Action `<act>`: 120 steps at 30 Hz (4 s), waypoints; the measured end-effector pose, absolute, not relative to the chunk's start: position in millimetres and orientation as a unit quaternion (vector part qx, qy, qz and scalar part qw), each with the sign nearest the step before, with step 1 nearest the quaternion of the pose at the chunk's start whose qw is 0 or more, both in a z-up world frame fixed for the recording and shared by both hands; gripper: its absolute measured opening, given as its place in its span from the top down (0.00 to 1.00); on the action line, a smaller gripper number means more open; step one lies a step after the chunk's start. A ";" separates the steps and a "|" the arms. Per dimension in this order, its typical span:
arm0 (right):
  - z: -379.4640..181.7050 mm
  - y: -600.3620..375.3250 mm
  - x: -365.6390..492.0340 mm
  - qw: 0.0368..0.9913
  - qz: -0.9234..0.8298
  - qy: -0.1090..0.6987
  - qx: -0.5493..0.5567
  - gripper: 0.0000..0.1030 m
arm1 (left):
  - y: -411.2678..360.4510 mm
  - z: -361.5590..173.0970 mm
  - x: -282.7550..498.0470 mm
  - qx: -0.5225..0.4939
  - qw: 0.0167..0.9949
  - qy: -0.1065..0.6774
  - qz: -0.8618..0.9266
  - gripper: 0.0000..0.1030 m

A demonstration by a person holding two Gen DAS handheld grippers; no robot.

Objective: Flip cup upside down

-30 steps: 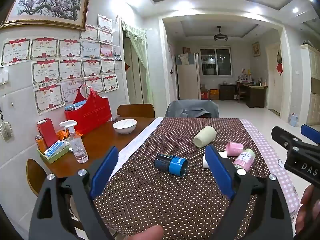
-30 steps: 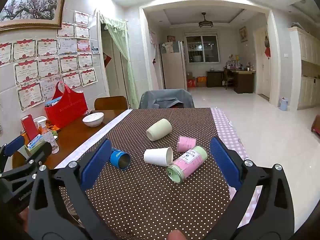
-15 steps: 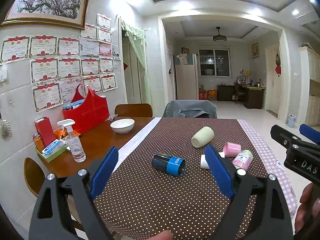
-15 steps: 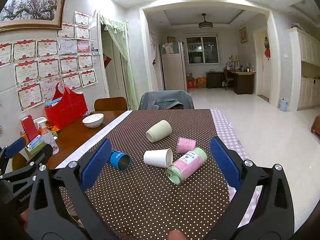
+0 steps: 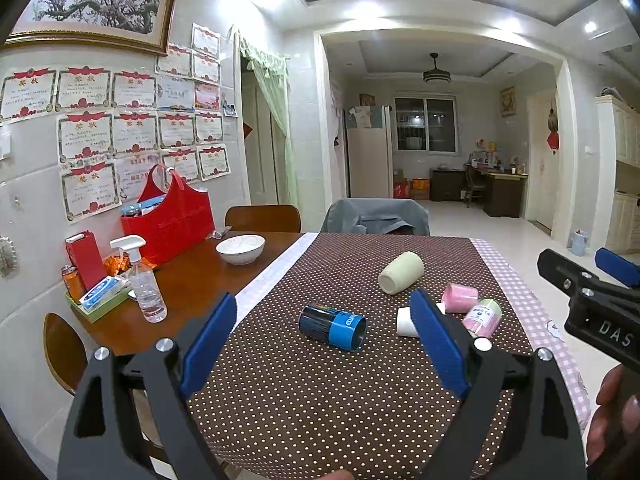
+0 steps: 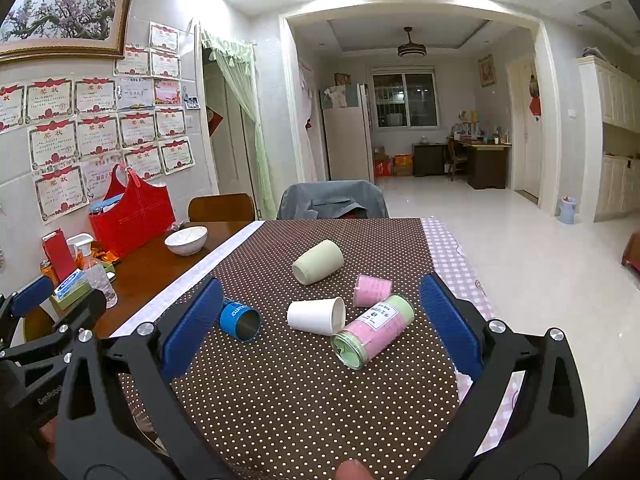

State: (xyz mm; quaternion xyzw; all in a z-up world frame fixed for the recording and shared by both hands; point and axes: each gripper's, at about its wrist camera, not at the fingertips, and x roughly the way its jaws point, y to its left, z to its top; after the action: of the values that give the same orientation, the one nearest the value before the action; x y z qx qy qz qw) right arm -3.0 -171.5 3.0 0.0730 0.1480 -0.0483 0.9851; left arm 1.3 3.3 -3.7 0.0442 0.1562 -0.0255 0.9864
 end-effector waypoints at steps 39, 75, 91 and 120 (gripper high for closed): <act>-22.3 -191.8 34.1 0.979 -0.049 0.186 0.071 0.06 | -11.9 -13.2 49.2 0.082 0.978 0.186 -0.043 0.16; -99.5 -300.7 163.7 0.926 -0.118 0.330 0.144 0.06 | -146.5 -144.4 253.7 0.410 0.764 0.345 -0.359 0.16; -111.4 -317.8 188.2 0.914 -0.135 0.347 0.159 0.06 | -192.6 -184.7 302.9 0.497 0.633 0.387 -0.450 0.16; -86.2 -296.8 139.5 0.930 -0.108 0.309 0.168 0.06 | -138.3 -120.0 258.7 0.424 0.727 0.390 -0.374 0.36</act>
State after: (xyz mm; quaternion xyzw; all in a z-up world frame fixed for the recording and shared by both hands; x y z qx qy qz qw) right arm 139.5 -296.8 -86.2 0.1684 0.3087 -0.1080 0.9299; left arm 258.8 -138.3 -120.0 0.4237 0.3898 -0.3740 0.7271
